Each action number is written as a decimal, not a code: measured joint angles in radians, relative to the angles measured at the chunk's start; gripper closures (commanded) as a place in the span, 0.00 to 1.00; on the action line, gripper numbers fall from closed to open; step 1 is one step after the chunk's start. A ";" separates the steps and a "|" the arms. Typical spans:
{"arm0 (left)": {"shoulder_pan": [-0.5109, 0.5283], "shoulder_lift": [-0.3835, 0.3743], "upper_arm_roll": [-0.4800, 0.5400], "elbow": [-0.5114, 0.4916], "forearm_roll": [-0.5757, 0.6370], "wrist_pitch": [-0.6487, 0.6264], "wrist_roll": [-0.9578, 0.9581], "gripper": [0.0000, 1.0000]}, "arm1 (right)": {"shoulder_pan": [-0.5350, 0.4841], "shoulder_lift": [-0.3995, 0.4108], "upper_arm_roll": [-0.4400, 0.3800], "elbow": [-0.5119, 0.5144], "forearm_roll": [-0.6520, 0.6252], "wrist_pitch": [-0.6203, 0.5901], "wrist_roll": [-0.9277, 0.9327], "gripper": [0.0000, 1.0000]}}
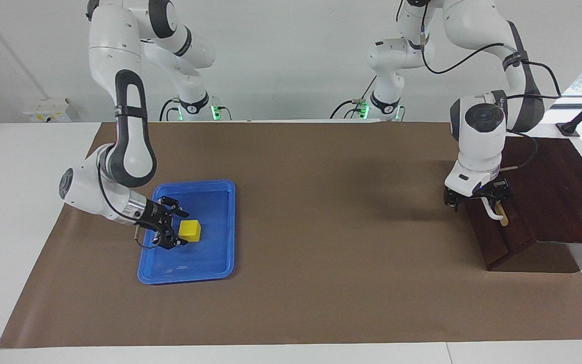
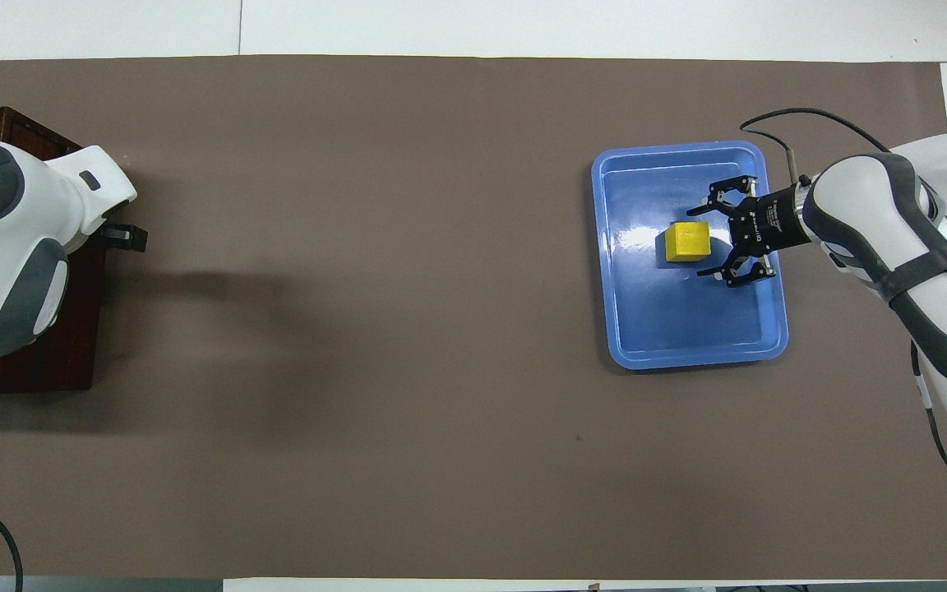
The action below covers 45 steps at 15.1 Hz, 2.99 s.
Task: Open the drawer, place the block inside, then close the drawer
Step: 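Close the right gripper on the block while the left gripper pulls the drawer, then lift the block with the right gripper while the left gripper rises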
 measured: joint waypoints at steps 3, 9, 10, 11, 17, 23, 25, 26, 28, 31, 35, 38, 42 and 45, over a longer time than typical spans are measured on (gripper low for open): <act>0.015 -0.001 0.000 -0.008 0.000 0.009 0.001 0.00 | -0.001 0.000 0.000 0.000 0.000 0.000 -0.001 0.66; 0.014 -0.002 -0.005 -0.054 0.001 0.077 -0.017 0.00 | -0.001 0.000 0.000 0.001 0.000 0.000 -0.001 1.00; 0.010 -0.002 -0.008 -0.057 0.002 0.089 -0.034 0.00 | -0.002 0.000 0.000 0.002 0.000 0.000 -0.001 1.00; 0.001 -0.002 -0.012 -0.057 0.002 0.097 -0.050 0.00 | -0.002 -0.001 0.000 0.004 0.000 0.000 -0.001 1.00; -0.140 -0.004 -0.018 -0.058 -0.033 0.091 -0.139 0.00 | -0.002 -0.010 -0.002 0.141 0.000 -0.129 0.006 1.00; -0.204 -0.006 -0.020 -0.059 -0.068 0.071 -0.185 0.00 | 0.068 -0.038 0.007 0.283 -0.001 -0.238 0.188 1.00; -0.206 -0.006 -0.019 -0.058 -0.079 0.070 -0.188 0.00 | 0.139 -0.039 0.010 0.310 -0.001 -0.236 0.295 1.00; -0.206 -0.006 -0.018 -0.057 -0.084 0.069 -0.188 0.00 | 0.178 -0.039 0.010 0.318 -0.001 -0.229 0.346 1.00; -0.207 -0.006 -0.019 -0.037 -0.102 0.023 -0.189 0.00 | 0.247 -0.039 0.011 0.321 -0.001 -0.189 0.438 1.00; -0.221 -0.008 -0.022 0.105 -0.202 -0.190 -0.204 0.00 | 0.328 -0.038 0.012 0.321 -0.001 -0.128 0.511 1.00; -0.240 -0.013 -0.024 0.238 -0.301 -0.346 -0.413 0.00 | 0.422 -0.038 0.012 0.321 -0.001 -0.056 0.573 1.00; -0.241 -0.010 -0.023 0.240 -0.394 -0.349 -0.758 0.00 | 0.462 -0.037 0.011 0.321 -0.001 -0.034 0.585 1.00; -0.275 -0.008 -0.025 0.240 -0.460 -0.326 -1.205 0.00 | 0.508 -0.037 0.012 0.321 -0.001 -0.034 0.594 1.00; -0.352 -0.004 -0.028 0.240 -0.473 -0.280 -1.576 0.00 | 0.526 -0.037 0.012 0.321 -0.001 -0.033 0.597 1.00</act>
